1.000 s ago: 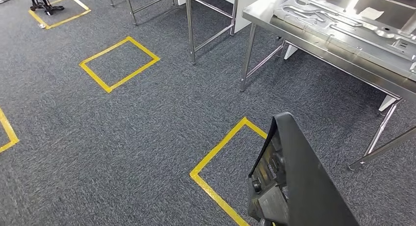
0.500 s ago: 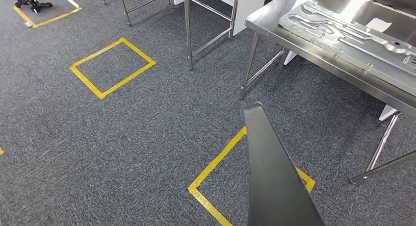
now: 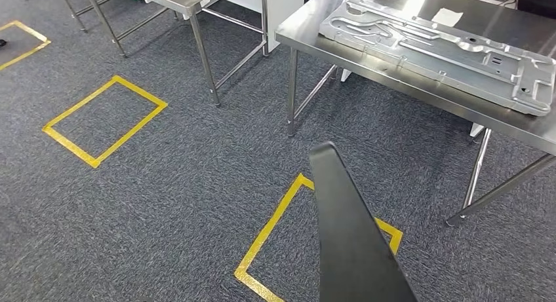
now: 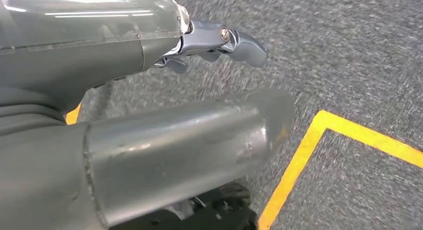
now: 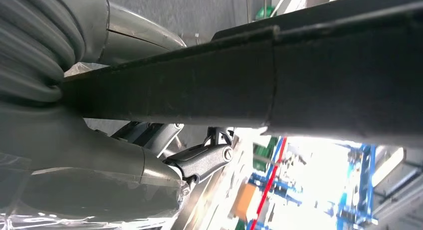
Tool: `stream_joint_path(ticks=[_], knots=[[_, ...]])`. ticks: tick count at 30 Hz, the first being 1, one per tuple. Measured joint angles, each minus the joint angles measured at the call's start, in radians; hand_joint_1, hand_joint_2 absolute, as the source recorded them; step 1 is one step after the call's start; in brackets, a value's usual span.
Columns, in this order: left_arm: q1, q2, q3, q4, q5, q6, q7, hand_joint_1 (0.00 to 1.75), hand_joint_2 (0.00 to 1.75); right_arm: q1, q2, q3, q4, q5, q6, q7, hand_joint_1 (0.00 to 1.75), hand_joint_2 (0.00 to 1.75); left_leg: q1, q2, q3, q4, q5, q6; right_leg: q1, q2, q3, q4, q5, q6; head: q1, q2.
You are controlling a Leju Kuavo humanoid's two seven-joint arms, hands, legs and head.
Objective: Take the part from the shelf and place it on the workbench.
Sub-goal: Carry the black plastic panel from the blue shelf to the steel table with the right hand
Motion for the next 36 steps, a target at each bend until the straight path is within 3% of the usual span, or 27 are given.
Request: stream_joint_path(ticks=[1,2,3,5,7,8,9,11,12,13,14,15,16,18,20,22,23,25,27,29,30,31,33,34,36], knots=[[0.001,0.001,0.000,0.000,0.000,0.000,0.000,0.00,0.00,-0.001,-0.001,0.001,0.000,0.000,0.000,0.001,1.75,1.75,0.001,-0.008,0.004,-0.052,0.052,0.000,-0.002,0.012,0.006,0.003,-0.005,0.004,0.000,0.000],[0.001,0.001,0.000,0.000,0.000,0.000,0.000,0.00,0.00,-0.002,-0.002,0.002,0.000,-0.001,0.000,0.002,1.75,1.75,0.003,-0.030,0.011,-0.105,0.097,0.000,-0.004,0.023,0.010,0.006,-0.011,0.009,0.000,0.000],[0.002,0.001,0.000,0.000,0.000,-0.001,0.000,0.00,0.00,-0.004,-0.003,0.002,0.000,-0.001,-0.001,0.003,1.75,1.75,0.003,-0.055,0.016,-0.151,0.119,0.002,-0.006,0.034,0.011,0.012,-0.014,0.015,0.000,0.000],[0.005,0.000,0.000,0.000,0.000,-0.001,0.001,0.00,0.00,-0.008,-0.005,0.005,0.000,-0.003,-0.001,0.005,1.75,1.75,0.001,-0.089,0.017,-0.183,0.130,0.013,-0.009,0.055,0.004,0.020,-0.017,0.027,-0.002,0.000],[0.005,-0.001,0.000,0.000,0.000,-0.002,0.003,0.00,0.00,-0.009,-0.008,0.007,0.000,-0.006,-0.004,0.008,1.75,1.75,0.001,-0.073,0.019,-0.187,0.144,0.031,-0.009,0.076,-0.003,0.022,-0.018,0.039,-0.003,0.000],[0.004,-0.002,0.000,0.000,0.000,-0.002,0.003,0.00,0.00,-0.008,-0.010,0.009,0.000,-0.007,-0.005,0.010,1.75,1.75,0.002,-0.061,0.022,-0.190,0.149,0.039,-0.008,0.066,-0.006,0.027,-0.021,0.045,-0.003,0.000],[0.002,-0.002,0.000,0.000,0.000,-0.002,0.003,0.00,0.00,-0.009,-0.012,0.010,0.000,-0.008,-0.006,0.012,1.75,1.75,0.003,-0.048,0.025,-0.195,0.153,0.045,-0.007,0.042,-0.014,0.044,-0.032,0.052,0.001,0.000],[0.001,-0.003,-0.001,0.000,0.000,-0.002,0.003,0.00,0.00,-0.012,-0.015,0.012,0.000,-0.008,-0.008,0.014,1.75,1.75,0.003,-0.020,0.029,-0.201,0.156,0.054,-0.008,-0.026,-0.060,0.136,-0.083,0.063,0.008,0.000],[0.003,-0.003,0.000,0.000,0.000,-0.002,0.003,0.00,0.00,-0.014,-0.016,0.013,0.000,-0.008,-0.008,0.014,1.75,1.75,0.002,-0.005,0.029,-0.202,0.156,0.055,-0.011,-0.046,-0.094,0.201,-0.111,0.068,0.010,0.000],[0.004,-0.002,0.000,0.000,0.000,-0.002,0.003,0.00,0.00,-0.014,-0.018,0.014,0.000,-0.008,-0.008,0.015,1.75,1.75,0.002,0.011,0.029,-0.202,0.154,0.056,-0.015,-0.055,-0.124,0.255,-0.128,0.072,0.011,0.000],[0.005,-0.002,0.000,0.000,0.000,-0.002,0.003,0.00,0.00,-0.014,-0.019,0.015,0.000,-0.009,-0.009,0.017,1.75,1.75,0.001,0.026,0.030,-0.202,0.151,0.056,-0.018,-0.059,-0.140,0.281,-0.128,0.075,0.011,0.000],[0.005,-0.002,0.000,0.000,0.000,-0.002,0.003,0.00,0.00,-0.014,-0.021,0.016,0.000,-0.010,-0.009,0.019,1.75,1.75,0.001,0.039,0.032,-0.202,0.149,0.056,-0.019,-0.063,-0.135,0.268,-0.109,0.075,0.011,0.000],[0.004,-0.002,0.000,0.000,0.000,-0.002,0.003,0.00,0.00,-0.014,-0.022,0.017,0.000,-0.011,-0.009,0.021,1.75,1.75,0.000,0.051,0.036,-0.202,0.146,0.055,-0.018,-0.070,-0.111,0.220,-0.077,0.072,0.011,0.000],[0.002,-0.004,0.000,0.000,0.000,-0.002,0.003,0.00,0.00,-0.016,-0.024,0.019,0.001,-0.012,-0.009,0.025,1.75,1.75,-0.001,0.071,0.045,-0.204,0.139,0.051,-0.008,-0.112,-0.039,0.083,-0.021,0.054,0.011,0.000],[0.001,-0.007,-0.001,0.000,0.000,-0.002,0.003,0.00,0.00,-0.018,-0.025,0.021,0.000,-0.012,-0.009,0.027,1.75,1.75,-0.002,0.090,0.052,-0.208,0.132,0.041,0.005,-0.143,-0.002,0.009,-0.009,0.036,0.011,0.000],[-0.001,-0.009,-0.001,0.000,0.000,-0.002,0.003,0.00,0.00,-0.019,-0.027,0.024,0.000,-0.012,-0.009,0.029,1.75,1.75,-0.003,0.111,0.064,-0.219,0.130,0.030,0.009,-0.126,0.001,-0.003,-0.011,0.025,0.012,0.000],[-0.003,-0.009,-0.001,0.000,0.000,-0.003,0.003,0.00,0.00,-0.017,-0.027,0.025,0.000,-0.012,-0.010,0.030,1.75,1.75,-0.004,0.109,0.072,-0.221,0.127,0.025,0.005,-0.113,0.008,-0.014,-0.005,0.022,0.012,0.000],[-0.005,-0.009,-0.001,0.000,0.000,-0.003,0.002,0.00,0.00,-0.018,-0.028,0.026,0.000,-0.013,-0.010,0.030,1.75,1.75,-0.006,0.068,0.067,-0.187,0.099,0.020,-0.006,-0.090,0.025,-0.039,0.009,0.017,0.007,0.000],[-0.003,-0.008,-0.001,0.000,0.000,-0.003,0.003,0.00,0.00,-0.022,-0.029,0.029,0.001,-0.014,-0.010,0.030,1.75,1.75,-0.004,0.016,0.010,-0.071,0.040,0.017,-0.012,-0.067,0.032,-0.047,0.013,0.014,0.001,0.000],[0.002,-0.007,-0.001,0.000,-0.001,-0.004,0.005,0.00,0.00,-0.024,-0.029,0.030,0.003,-0.014,-0.011,0.033,1.75,1.75,-0.002,0.002,-0.052,0.029,0.014,0.011,-0.012,-0.035,0.032,-0.041,0.008,0.014,-0.001,0.000],[0.004,-0.006,-0.001,0.000,-0.001,-0.005,0.006,0.00,0.00,-0.024,-0.030,0.031,0.004,-0.014,-0.012,0.035,1.75,1.75,0.000,0.001,-0.064,0.032,0.033,0.008,-0.012,-0.018,0.032,-0.035,0.004,0.016,-0.001,0.000],[0.005,-0.005,-0.001,0.000,-0.001,-0.005,0.007,0.00,0.00,-0.024,-0.031,0.031,0.005,-0.014,-0.014,0.036,1.75,1.75,0.002,-0.001,-0.057,-0.003,0.069,0.005,-0.014,-0.004,0.032,-0.027,-0.001,0.019,-0.001,0.000],[0.003,-0.003,-0.001,0.000,-0.001,-0.006,0.009,0.00,0.00,-0.024,-0.033,0.033,0.008,-0.010,-0.023,0.039,1.75,1.75,0.005,-0.011,-0.020,-0.112,0.140,0.003,-0.016,0.017,0.030,-0.007,-0.015,0.028,-0.002,0.000],[0.002,-0.003,-0.001,0.000,-0.001,-0.006,0.009,0.00,0.00,-0.024,-0.034,0.032,0.008,-0.005,-0.031,0.044,1.75,1.75,0.006,-0.018,-0.007,-0.152,0.157,0.006,-0.016,0.024,0.026,0.005,-0.023,0.034,-0.004,0.000],[-0.003,-0.003,-0.001,0.000,-0.001,-0.006,0.010,0.00,0.00,-0.023,-0.035,0.029,0.009,0.012,-0.051,0.055,1.75,1.75,0.003,-0.026,-0.005,-0.170,0.155,0.022,-0.013,0.031,0.019,0.016,-0.031,0.045,-0.006,0.000]])
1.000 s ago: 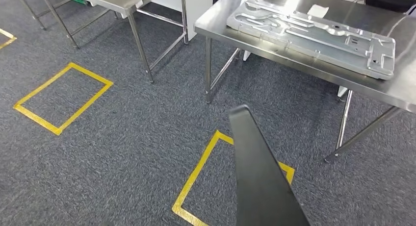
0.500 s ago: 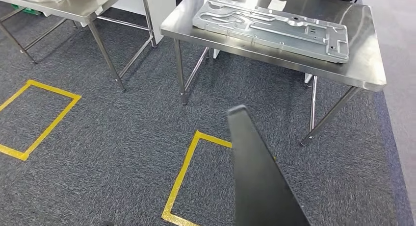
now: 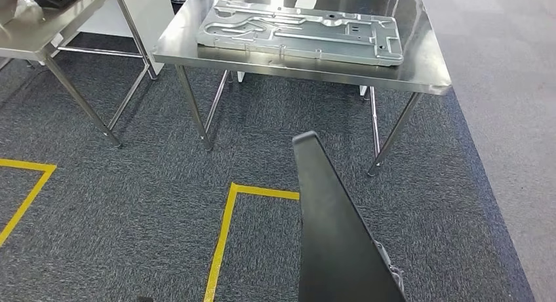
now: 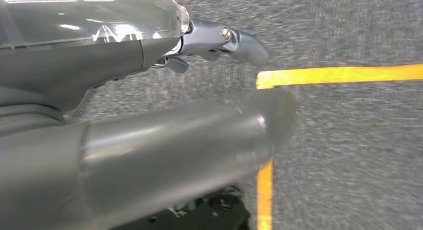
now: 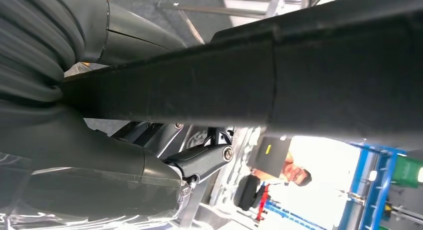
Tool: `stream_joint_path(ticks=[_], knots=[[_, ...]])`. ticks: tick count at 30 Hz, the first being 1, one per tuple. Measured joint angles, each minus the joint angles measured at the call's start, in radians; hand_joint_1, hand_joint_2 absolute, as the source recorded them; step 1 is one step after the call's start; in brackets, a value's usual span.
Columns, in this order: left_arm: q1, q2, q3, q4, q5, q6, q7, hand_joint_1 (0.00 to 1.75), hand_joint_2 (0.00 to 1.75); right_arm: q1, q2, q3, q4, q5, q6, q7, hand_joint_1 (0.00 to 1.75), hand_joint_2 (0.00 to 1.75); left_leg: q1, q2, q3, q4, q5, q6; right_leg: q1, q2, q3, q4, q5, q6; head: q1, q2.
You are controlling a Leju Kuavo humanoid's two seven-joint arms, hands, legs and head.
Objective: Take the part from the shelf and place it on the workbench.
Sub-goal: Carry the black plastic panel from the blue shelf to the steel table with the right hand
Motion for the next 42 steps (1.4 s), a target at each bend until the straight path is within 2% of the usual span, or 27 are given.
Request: stream_joint_path(ticks=[2,4,5,7,8,9,10,12,14,16,19,20,21,23,24,25,26,28,29,31,34,36,38,39,40,41,42], knots=[[-0.002,-0.001,0.000,0.000,0.000,-0.002,0.000,0.00,0.00,0.002,0.000,-0.005,0.000,0.025,-0.025,0.013,1.75,1.75,0.001,0.003,0.000,-0.004,0.002,0.017,0.000,0.000,-0.002,0.000,-0.003,0.009,0.000,0.000],[-0.002,0.000,0.000,0.000,-0.002,-0.004,0.000,0.00,0.00,0.002,0.000,-0.012,-0.001,0.064,-0.057,0.031,1.75,1.75,0.004,0.008,0.004,-0.008,0.005,0.027,0.000,-0.029,-0.014,0.030,-0.023,0.018,0.006,0.000],[-0.002,0.000,0.000,0.000,-0.004,-0.004,0.001,0.00,0.00,0.002,0.002,-0.018,-0.002,0.095,-0.072,0.044,1.75,1.75,0.005,0.011,0.004,-0.009,0.005,0.031,-0.001,-0.050,-0.035,0.073,-0.045,0.023,0.011,0.000],[0.001,0.002,0.000,0.000,-0.008,-0.006,0.002,0.00,0.00,-0.002,0.012,-0.037,-0.004,0.172,-0.094,0.079,1.75,1.75,0.004,0.018,0.005,-0.009,0.002,0.034,-0.005,-0.083,-0.108,0.204,-0.101,0.032,0.018,0.000],[0.003,0.003,0.000,0.000,-0.012,-0.007,0.004,0.00,0.00,-0.004,0.019,-0.055,-0.004,0.213,-0.100,0.100,1.75,1.75,0.003,0.022,0.007,-0.009,0.000,0.034,-0.007,-0.088,-0.142,0.257,-0.114,0.034,0.018,0.000],[0.004,0.004,-0.001,0.000,-0.016,-0.008,0.005,0.00,0.00,-0.006,0.026,-0.075,-0.004,0.243,-0.104,0.119,1.75,1.75,0.003,0.025,0.010,-0.009,-0.003,0.034,-0.008,-0.091,-0.161,0.281,-0.109,0.034,0.018,0.000],[0.005,0.005,-0.001,0.000,-0.020,-0.009,0.007,0.00,0.00,-0.011,0.031,-0.097,-0.004,0.258,-0.106,0.134,1.75,1.75,0.003,0.028,0.015,-0.009,-0.007,0.033,-0.008,-0.092,-0.160,0.264,-0.083,0.033,0.018,0.000],[0.004,0.006,-0.003,0.000,-0.028,-0.011,0.010,0.00,0.00,-0.024,0.039,-0.141,-0.002,0.259,-0.107,0.155,1.75,1.75,0.003,0.030,0.028,-0.010,-0.017,0.029,-0.006,-0.095,-0.107,0.137,-0.003,0.022,0.019,0.000],[0.002,0.005,-0.008,0.000,-0.036,-0.013,0.012,0.00,0.00,-0.047,0.048,-0.180,0.003,0.243,-0.109,0.165,1.75,1.75,0.002,0.031,0.035,-0.014,-0.026,0.021,0.002,-0.102,-0.058,0.030,0.036,0.007,0.019,0.000],[0.000,0.006,-0.014,0.000,-0.040,-0.014,0.016,0.00,0.00,-0.069,0.059,-0.215,0.011,0.233,-0.110,0.162,1.75,1.75,0.000,0.034,0.041,-0.025,-0.030,0.009,0.008,-0.103,-0.048,0.006,0.032,0.000,0.019,0.000],[-0.004,0.009,-0.023,0.000,-0.048,-0.017,0.022,0.00,0.00,-0.107,0.075,-0.259,0.026,0.242,-0.112,0.163,1.75,1.75,-0.004,0.036,0.053,-0.020,-0.042,-0.005,-0.001,-0.096,-0.024,-0.020,0.032,-0.010,0.016,0.000],[-0.006,0.011,-0.025,0.000,-0.053,-0.018,0.024,0.00,0.00,-0.127,0.078,-0.270,0.033,0.254,-0.112,0.172,1.75,1.75,-0.004,0.034,0.038,0.018,-0.060,-0.007,-0.004,-0.095,-0.012,-0.029,0.030,-0.015,0.014,0.000],[-0.007,0.013,-0.026,0.000,-0.056,-0.019,0.025,0.00,0.00,-0.148,0.079,-0.278,0.042,0.270,-0.111,0.185,1.75,1.75,-0.003,0.030,0.005,0.079,-0.083,-0.008,-0.003,-0.094,-0.003,-0.033,0.026,-0.021,0.013,0.000],[-0.006,0.015,-0.028,0.000,-0.059,-0.021,0.029,0.00,0.00,-0.191,0.079,-0.286,0.066,0.306,-0.105,0.213,1.75,1.75,-0.003,0.027,-0.083,0.213,-0.119,-0.009,0.000,-0.090,0.012,-0.034,0.014,-0.029,0.010,0.000],[-0.004,0.017,-0.030,0.000,-0.061,-0.021,0.031,0.00,0.00,-0.209,0.078,-0.288,0.080,0.323,-0.100,0.225,1.75,1.75,-0.003,0.027,-0.115,0.246,-0.113,-0.010,0.003,-0.087,0.021,-0.034,0.007,-0.031,0.009,0.000],[-0.003,0.019,-0.032,0.000,-0.064,-0.021,0.032,0.00,0.00,-0.228,0.077,-0.289,0.094,0.342,-0.093,0.237,1.75,1.75,-0.003,0.027,-0.129,0.237,-0.082,-0.009,0.004,-0.083,0.030,-0.033,0.000,-0.031,0.009,0.000],[-0.002,0.021,-0.035,0.000,-0.067,-0.022,0.033,0.00,0.00,-0.247,0.076,-0.289,0.108,0.363,-0.086,0.250,1.75,1.75,-0.003,0.027,-0.124,0.192,-0.036,-0.007,0.006,-0.080,0.041,-0.032,-0.008,-0.030,0.008,0.000],[-0.002,0.025,-0.042,0.000,-0.074,-0.022,0.034,0.00,0.00,-0.287,0.074,-0.289,0.135,0.405,-0.069,0.275,1.75,1.75,-0.006,0.026,-0.089,0.062,0.053,0.002,0.009,-0.077,0.057,-0.028,-0.026,-0.025,0.008,0.000],[-0.003,0.026,-0.046,0.000,-0.076,-0.023,0.035,0.00,0.00,-0.306,0.072,-0.287,0.147,0.426,-0.058,0.288,1.75,1.75,-0.009,0.025,-0.074,0.020,0.073,0.007,0.011,-0.076,0.060,-0.025,-0.033,-0.021,0.009,0.000],[-0.004,0.028,-0.051,0.000,-0.084,-0.024,0.037,0.00,0.00,-0.348,0.067,-0.280,0.178,0.478,-0.028,0.321,1.75,1.75,-0.015,0.024,-0.065,-0.006,0.072,0.014,0.010,-0.073,0.060,-0.024,-0.040,-0.011,0.010,0.000],[-0.008,0.027,-0.064,0.000,-0.099,-0.026,0.041,0.00,0.00,-0.419,0.061,-0.258,0.237,0.598,0.014,0.388,1.75,1.75,-0.008,0.024,-0.052,-0.023,0.070,0.028,0.010,-0.077,0.061,-0.014,-0.053,0.005,0.012,0.000],[-0.012,0.027,-0.073,0.000,-0.106,-0.027,0.043,0.00,0.00,-0.464,0.059,-0.242,0.278,0.666,0.023,0.418,1.75,1.75,-0.002,0.025,-0.038,-0.034,0.066,0.037,0.004,-0.083,0.018,0.071,-0.089,0.017,0.017,0.000],[-0.015,0.027,-0.077,0.000,-0.110,-0.027,0.045,0.00,0.00,-0.494,0.056,-0.229,0.316,0.725,0.024,0.436,1.75,1.75,0.000,0.024,-0.029,-0.036,0.058,0.041,-0.008,-0.086,-0.072,0.207,-0.129,0.029,0.021,0.000],[-0.015,0.027,-0.079,0.000,-0.112,-0.027,0.047,0.00,0.00,-0.505,0.055,-0.222,0.334,0.762,0.026,0.447,1.75,1.75,0.001,0.023,-0.023,-0.036,0.052,0.040,-0.014,-0.087,-0.108,0.249,-0.128,0.034,0.021,0.000],[-0.015,0.027,-0.082,0.000,-0.114,-0.028,0.049,0.00,0.00,-0.518,0.053,-0.213,0.352,0.813,0.030,0.459,1.75,1.75,0.003,0.022,-0.015,-0.036,0.046,0.037,-0.019,-0.088,-0.129,0.257,-0.106,0.039,0.021,0.000],[-0.015,0.027,-0.086,0.000,-0.117,-0.029,0.051,0.00,0.00,-0.534,0.052,-0.201,0.370,0.864,0.035,0.472,1.75,1.75,0.005,0.021,-0.004,-0.036,0.038,0.032,-0.022,-0.090,-0.128,0.224,-0.064,0.042,0.021,0.000],[-0.016,0.027,-0.091,0.000,-0.121,-0.030,0.054,0.00,0.00,-0.551,0.051,-0.185,0.389,0.914,0.041,0.483,1.75,1.75,0.007,0.021,0.008,-0.036,0.030,0.026,-0.025,-0.093,-0.111,0.160,-0.009,0.044,0.021,0.000]])
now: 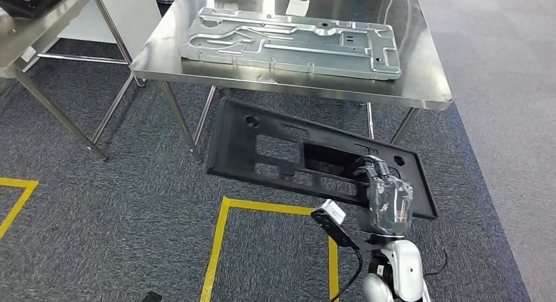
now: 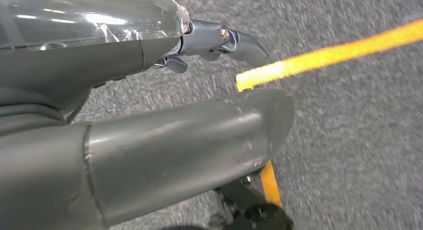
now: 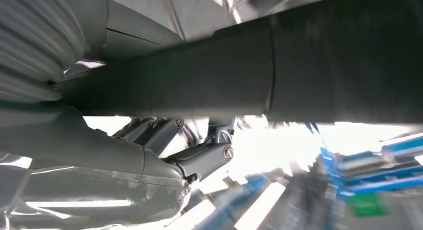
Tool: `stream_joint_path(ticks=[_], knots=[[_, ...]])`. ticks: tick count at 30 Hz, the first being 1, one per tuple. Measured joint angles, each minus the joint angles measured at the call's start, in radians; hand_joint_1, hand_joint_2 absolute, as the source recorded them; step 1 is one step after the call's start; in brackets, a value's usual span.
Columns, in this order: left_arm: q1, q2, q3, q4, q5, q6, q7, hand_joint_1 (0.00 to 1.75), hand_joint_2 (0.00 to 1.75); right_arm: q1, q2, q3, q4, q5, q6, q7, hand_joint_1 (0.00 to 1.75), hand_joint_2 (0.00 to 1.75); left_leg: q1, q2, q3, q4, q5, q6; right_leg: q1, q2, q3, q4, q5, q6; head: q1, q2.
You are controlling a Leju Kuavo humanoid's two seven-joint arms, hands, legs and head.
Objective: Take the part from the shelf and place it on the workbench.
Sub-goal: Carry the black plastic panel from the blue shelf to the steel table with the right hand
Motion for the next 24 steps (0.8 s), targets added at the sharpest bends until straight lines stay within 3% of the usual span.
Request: stream_joint_path(ticks=[2,3,6,8,9,11,12,13,14,16,18,22,24], knots=[[-0.006,0.000,-0.007,0.000,-0.005,-0.003,0.005,0.00,0.00,-0.036,0.000,0.037,0.036,0.075,0.011,0.018,1.75,1.75,0.001,0.000,0.017,-0.001,-0.015,-0.013,0.002,-0.004,0.044,-0.122,0.068,-0.002,0.001,0.000],[-0.011,0.000,-0.009,0.000,-0.006,-0.004,0.007,0.00,0.00,-0.052,0.000,0.056,0.053,0.100,0.017,0.024,1.75,1.75,0.000,0.000,0.020,-0.002,-0.020,-0.020,0.005,-0.006,0.057,-0.155,0.075,-0.007,0.002,0.000],[-0.018,0.000,-0.014,0.000,-0.009,-0.006,0.013,0.00,0.00,-0.097,0.000,0.113,0.100,0.175,0.045,0.043,1.75,1.75,0.001,0.003,0.028,-0.013,-0.029,-0.040,0.010,-0.003,0.067,-0.176,0.058,-0.030,-0.001,0.000],[-0.021,0.000,-0.019,0.000,-0.011,-0.008,0.017,0.00,0.00,-0.127,-0.001,0.151,0.128,0.216,0.065,0.062,1.75,1.75,0.003,0.005,0.020,0.022,-0.049,-0.048,0.007,-0.001,0.082,-0.188,0.053,-0.046,-0.005,0.000],[-0.022,0.000,-0.021,0.000,-0.012,-0.008,0.019,0.00,0.00,-0.141,-0.001,0.171,0.140,0.226,0.071,0.070,1.75,1.75,0.003,0.005,-0.006,0.074,-0.069,-0.049,0.006,-0.001,0.091,-0.192,0.049,-0.054,-0.008,0.000],[-0.024,0.001,-0.025,0.000,-0.012,-0.008,0.020,0.00,0.00,-0.163,-0.004,0.206,0.161,0.230,0.079,0.088,1.75,1.75,0.001,0.004,-0.093,0.220,-0.114,-0.050,0.012,-0.002,0.106,-0.193,0.037,-0.065,-0.013,0.000],[-0.023,0.002,-0.027,0.000,-0.012,-0.008,0.021,0.00,0.00,-0.172,-0.007,0.225,0.171,0.231,0.085,0.104,1.75,1.75,0.000,0.004,-0.135,0.277,-0.121,-0.050,0.015,-0.001,0.114,-0.193,0.030,-0.068,-0.015,0.000],[-0.021,0.003,-0.029,0.000,-0.013,-0.008,0.023,0.00,0.00,-0.184,-0.014,0.247,0.181,0.231,0.095,0.128,1.75,1.75,0.000,0.004,-0.163,0.298,-0.106,-0.049,0.018,0.000,0.124,-0.192,0.022,-0.069,-0.015,0.000],[-0.020,0.004,-0.031,0.000,-0.013,-0.008,0.024,0.00,0.00,-0.199,-0.024,0.271,0.190,0.231,0.109,0.155,1.75,1.75,0.000,0.004,-0.171,0.279,-0.069,-0.047,0.020,0.002,0.135,-0.191,0.013,-0.069,-0.015,0.000],[-0.019,0.004,-0.033,0.000,-0.016,-0.008,0.027,0.00,0.00,-0.241,-0.049,0.330,0.213,0.231,0.135,0.202,1.75,1.75,-0.001,0.003,-0.145,0.156,0.033,-0.040,0.022,0.006,0.155,-0.187,-0.007,-0.065,-0.015,0.000],[-0.020,0.005,-0.035,0.000,-0.018,-0.008,0.030,0.00,0.00,-0.281,-0.072,0.383,0.234,0.231,0.144,0.222,1.75,1.75,-0.005,0.003,-0.114,0.056,0.081,-0.032,0.027,0.011,0.161,-0.179,-0.024,-0.056,-0.015,0.000],[-0.024,0.005,-0.036,0.000,-0.017,-0.008,0.032,0.00,0.00,-0.309,-0.099,0.435,0.251,0.231,0.137,0.239,1.75,1.75,-0.006,-0.001,-0.099,0.027,0.065,-0.008,0.029,0.010,0.161,-0.164,-0.027,-0.033,-0.015,0.000],[-0.024,0.004,-0.036,0.000,-0.016,-0.008,0.032,0.00,0.00,-0.321,-0.111,0.447,0.254,0.231,0.134,0.244,1.75,1.75,-0.002,-0.003,-0.082,0.018,0.060,0.002,0.025,0.006,0.127,-0.096,-0.050,-0.023,-0.010,0.000]])
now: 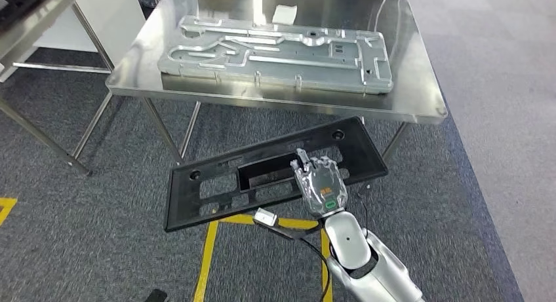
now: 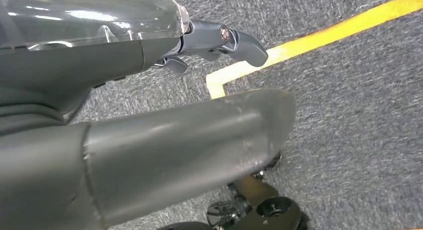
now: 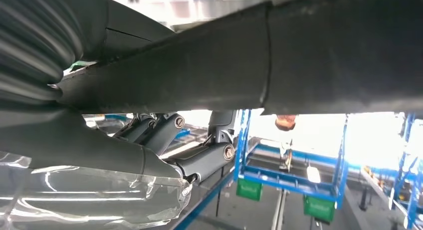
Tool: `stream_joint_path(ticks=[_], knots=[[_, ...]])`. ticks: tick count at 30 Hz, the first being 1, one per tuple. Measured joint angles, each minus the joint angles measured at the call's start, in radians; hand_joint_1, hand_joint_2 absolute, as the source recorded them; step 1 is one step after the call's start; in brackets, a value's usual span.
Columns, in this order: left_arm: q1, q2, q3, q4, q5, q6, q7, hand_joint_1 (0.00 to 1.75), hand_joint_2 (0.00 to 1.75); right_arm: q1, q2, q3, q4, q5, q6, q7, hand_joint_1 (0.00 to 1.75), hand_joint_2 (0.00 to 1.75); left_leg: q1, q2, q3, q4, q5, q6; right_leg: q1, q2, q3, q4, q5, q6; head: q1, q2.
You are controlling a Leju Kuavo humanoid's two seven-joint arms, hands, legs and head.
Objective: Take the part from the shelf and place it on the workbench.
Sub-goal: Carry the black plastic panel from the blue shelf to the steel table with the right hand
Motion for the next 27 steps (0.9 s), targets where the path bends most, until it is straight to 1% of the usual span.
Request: stream_joint_path(ticks=[1,2,3,4,5,6,7,8,9,10,12,13,14,15,16,17,18,19,20,21,22,23,24,25,26,27], knots=[[0.000,0.000,0.000,0.000,0.001,0.000,0.000,0.00,0.00,-0.005,-0.005,0.004,0.002,0.000,-0.001,0.002,1.75,1.75,0.000,0.000,0.006,-0.003,-0.004,0.003,-0.002,-0.002,-0.033,0.056,-0.020,0.006,0.002,0.000],[0.000,0.000,0.000,0.000,0.001,0.000,0.000,0.00,0.00,-0.009,-0.010,0.007,0.004,0.000,-0.003,0.003,1.75,1.75,-0.001,0.000,0.011,-0.004,-0.008,0.005,-0.005,-0.003,-0.076,0.119,-0.044,0.011,0.003,0.000],[0.000,0.000,0.000,0.000,0.002,0.000,0.000,0.00,0.00,-0.010,-0.013,0.009,0.006,0.000,-0.003,0.004,1.75,1.75,-0.001,0.000,0.016,-0.004,-0.013,0.006,-0.007,-0.003,-0.113,0.169,-0.062,0.014,0.003,0.000],[0.000,0.000,0.000,0.000,0.002,0.000,0.000,0.00,0.00,-0.010,-0.017,0.013,0.009,0.000,-0.003,0.005,1.75,1.75,-0.001,-0.001,0.022,-0.004,-0.019,0.005,-0.008,-0.003,-0.141,0.194,-0.062,0.015,0.003,0.000],[0.001,0.000,0.000,0.000,0.003,0.000,0.000,0.00,0.00,-0.009,-0.022,0.016,0.011,0.000,-0.003,0.007,1.75,1.75,-0.001,-0.001,0.030,-0.004,-0.025,0.004,-0.010,-0.004,-0.155,0.189,-0.045,0.016,0.004,0.000],[0.001,0.000,-0.001,0.000,0.003,0.000,0.000,0.00,0.00,-0.010,-0.025,0.020,0.012,0.000,-0.004,0.012,1.75,1.75,-0.001,-0.002,0.040,-0.004,-0.032,0.003,-0.010,-0.004,-0.149,0.148,-0.005,0.013,0.003,0.000],[0.001,0.000,-0.001,0.000,0.004,0.000,0.000,0.00,0.00,-0.011,-0.030,0.023,0.013,0.000,-0.006,0.019,1.75,1.75,-0.001,-0.003,0.051,-0.004,-0.040,0.000,-0.010,-0.005,-0.130,0.079,0.050,0.009,0.004,0.000],[0.001,-0.001,-0.001,0.000,0.005,0.000,0.000,0.00,0.00,-0.012,-0.035,0.026,0.013,0.000,-0.009,0.028,1.75,1.75,-0.001,-0.004,0.060,-0.005,-0.047,-0.003,-0.009,-0.006,-0.108,0.016,0.092,0.004,0.003,0.000],[0.001,-0.002,-0.002,0.000,0.007,0.001,0.000,0.00,0.00,-0.014,-0.041,0.028,0.012,0.000,-0.015,0.040,1.75,1.75,-0.001,-0.004,0.067,-0.008,-0.052,-0.008,-0.005,-0.008,-0.091,-0.039,0.112,-0.003,0.003,0.000],[0.001,-0.002,-0.002,0.000,0.009,0.002,0.000,0.00,0.00,-0.016,-0.048,0.030,0.008,0.000,-0.022,0.054,1.75,1.75,-0.002,-0.004,0.071,-0.011,-0.056,-0.014,-0.001,-0.010,-0.082,-0.070,0.121,-0.010,0.003,0.000],[0.002,-0.002,-0.002,0.000,0.012,0.004,0.000,0.00,0.00,-0.017,-0.068,0.032,-0.007,0.000,-0.038,0.078,1.75,1.75,-0.004,-0.004,0.081,-0.012,-0.057,-0.029,0.005,-0.010,-0.076,-0.088,0.109,-0.023,0.003,0.000],[0.003,-0.002,-0.002,0.000,0.013,0.006,0.000,0.00,0.00,-0.016,-0.079,0.032,-0.018,0.000,-0.043,0.087,1.75,1.75,-0.004,-0.004,0.087,-0.009,-0.061,-0.035,0.003,-0.009,-0.066,-0.092,0.113,-0.030,0.003,0.000],[0.004,-0.002,-0.003,0.000,0.013,0.007,-0.001,0.00,0.00,-0.016,-0.092,0.032,-0.029,0.000,-0.050,0.094,1.75,1.75,-0.004,-0.003,0.088,0.005,-0.066,-0.039,0.001,-0.009,-0.055,-0.096,0.111,-0.037,0.002,0.000],[0.003,-0.002,-0.003,0.000,0.013,0.009,-0.001,0.00,0.00,-0.017,-0.103,0.032,-0.042,0.000,-0.056,0.101,1.75,1.75,-0.003,-0.003,0.080,0.033,-0.079,-0.041,-0.001,-0.009,-0.043,-0.099,0.108,-0.043,0.000,0.000],[0.003,-0.002,-0.003,0.000,0.014,0.011,-0.001,0.00,0.00,-0.018,-0.113,0.032,-0.056,0.000,-0.063,0.107,1.75,1.75,-0.002,-0.003,0.057,0.082,-0.100,-0.042,-0.002,-0.008,-0.033,-0.101,0.104,-0.049,-0.002,0.000],[0.002,-0.001,-0.003,0.000,0.014,0.012,-0.001,0.00,0.00,-0.018,-0.124,0.032,-0.069,0.000,-0.070,0.113,1.75,1.75,-0.003,-0.003,0.022,0.145,-0.126,-0.042,-0.001,-0.008,-0.027,-0.101,0.098,-0.053,-0.004,0.000],[0.004,-0.001,-0.003,0.000,0.014,0.013,0.000,0.00,0.00,-0.016,-0.133,0.032,-0.082,0.000,-0.076,0.118,1.75,1.75,-0.004,-0.003,-0.017,0.207,-0.151,-0.043,0.001,-0.007,-0.020,-0.101,0.091,-0.055,-0.005,0.000],[0.006,0.000,-0.003,0.000,0.015,0.013,0.000,0.00,0.00,-0.013,-0.143,0.032,-0.094,0.000,-0.079,0.124,1.75,1.75,-0.004,-0.003,-0.050,0.251,-0.167,-0.043,0.003,-0.005,-0.012,-0.100,0.084,-0.056,-0.006,0.000],[0.009,0.001,-0.003,0.000,0.016,0.013,0.000,0.00,0.00,-0.011,-0.155,0.032,-0.106,0.000,-0.082,0.132,1.75,1.75,-0.005,-0.003,-0.069,0.263,-0.166,-0.043,0.004,-0.004,-0.002,-0.100,0.076,-0.056,-0.006,0.000],[0.012,0.001,-0.002,0.000,0.017,0.013,0.000,0.00,0.00,-0.008,-0.167,0.032,-0.117,0.000,-0.083,0.141,1.75,1.75,-0.005,-0.003,-0.072,0.238,-0.142,-0.041,0.006,-0.002,0.010,-0.100,0.067,-0.055,-0.006,0.000],[0.014,0.001,-0.002,0.000,0.018,0.013,0.000,0.00,0.00,-0.007,-0.179,0.032,-0.128,0.000,-0.084,0.152,1.75,1.75,-0.006,-0.003,-0.061,0.183,-0.101,-0.038,0.007,-0.001,0.022,-0.100,0.057,-0.053,-0.006,0.000],[0.015,0.002,-0.002,0.000,0.020,0.013,0.000,0.00,0.00,-0.008,-0.192,0.032,-0.140,0.000,-0.087,0.164,1.75,1.75,-0.007,-0.003,-0.046,0.114,-0.048,-0.033,0.008,-0.001,0.033,-0.099,0.047,-0.051,-0.006,0.000],[0.016,0.003,-0.002,0.000,0.022,0.014,0.000,0.00,0.00,-0.009,-0.204,0.032,-0.151,0.000,-0.091,0.176,1.75,1.75,-0.011,-0.002,-0.034,0.058,-0.013,-0.028,0.008,-0.001,0.040,-0.097,0.039,-0.047,-0.006,0.000],[0.016,0.003,-0.002,0.000,0.024,0.014,0.000,0.00,0.00,-0.010,-0.216,0.032,-0.163,0.000,-0.095,0.188,1.75,1.75,-0.014,-0.002,-0.025,0.020,0.012,-0.022,0.009,0.000,0.043,-0.097,0.032,-0.042,-0.005,0.000],[0.016,0.004,-0.002,0.000,0.026,0.015,0.000,0.00,0.00,-0.011,-0.227,0.031,-0.174,0.000,-0.099,0.198,1.75,1.75,-0.018,-0.002,-0.023,0.003,0.021,-0.016,0.008,0.001,0.044,-0.094,0.028,-0.036,-0.004,0.000],[0.016,0.004,-0.002,0.000,0.027,0.016,0.000,0.00,0.00,-0.011,-0.236,0.031,-0.184,0.000,-0.102,0.206,1.75,1.75,-0.021,-0.003,-0.020,0.000,0.016,-0.011,0.008,0.002,0.045,-0.093,0.027,-0.030,-0.003,0.000]])
